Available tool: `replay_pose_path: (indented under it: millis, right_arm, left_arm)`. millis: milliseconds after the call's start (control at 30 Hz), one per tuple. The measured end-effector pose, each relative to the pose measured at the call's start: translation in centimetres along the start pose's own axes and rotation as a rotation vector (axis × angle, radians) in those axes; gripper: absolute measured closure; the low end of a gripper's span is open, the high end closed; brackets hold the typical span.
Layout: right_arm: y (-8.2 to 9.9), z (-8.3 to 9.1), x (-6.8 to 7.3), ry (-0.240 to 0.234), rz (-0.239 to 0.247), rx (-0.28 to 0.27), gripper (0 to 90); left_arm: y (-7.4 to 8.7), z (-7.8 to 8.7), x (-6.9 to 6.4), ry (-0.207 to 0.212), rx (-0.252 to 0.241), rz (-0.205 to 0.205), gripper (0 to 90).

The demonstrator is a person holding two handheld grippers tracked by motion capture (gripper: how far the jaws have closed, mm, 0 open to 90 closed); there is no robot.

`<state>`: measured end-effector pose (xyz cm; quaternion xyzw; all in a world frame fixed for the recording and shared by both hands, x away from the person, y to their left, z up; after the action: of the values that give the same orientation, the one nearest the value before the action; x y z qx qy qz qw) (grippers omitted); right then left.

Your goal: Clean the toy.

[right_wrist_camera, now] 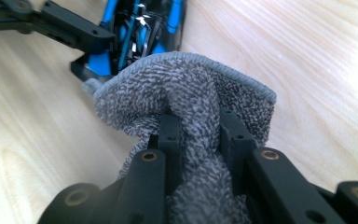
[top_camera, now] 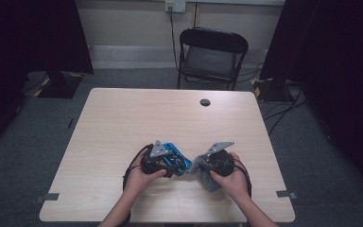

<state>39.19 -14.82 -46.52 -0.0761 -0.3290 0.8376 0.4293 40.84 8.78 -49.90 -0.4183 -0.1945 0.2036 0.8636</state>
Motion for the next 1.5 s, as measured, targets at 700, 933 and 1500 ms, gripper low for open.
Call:
replay_pose_path:
  millis: [700, 933, 1500]
  right_arm:
    - [-2.3, 2.3, 0.6, -0.022, 0.008, -0.018, 74.6]
    - [-3.2, 2.9, 1.8, -0.073, 0.015, -0.037, 74.6]
    - [-5.4, -0.5, 3.9, -0.111, 0.02, -0.038, 74.5]
  left_arm:
    - [1.4, 2.2, -0.1, 0.041, 0.056, -0.005, 16.0]
    - [1.9, 2.1, -0.8, 0.069, 0.07, -0.012, 16.0]
    - [3.3, 3.3, -0.2, 0.064, 0.077, 0.02, 16.0]
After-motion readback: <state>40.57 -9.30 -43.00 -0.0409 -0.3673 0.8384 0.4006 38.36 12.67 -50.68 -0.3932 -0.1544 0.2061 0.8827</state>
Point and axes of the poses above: each handheld gripper's, and its own axes: z roughly backward along the jaws, y roughly out of its underside, x roughly to its left, the point moved 2 cm from there along -z, roughly forward along the jaws, and after that the axes turned 13 degrees about -z, right-handed, at the moved point
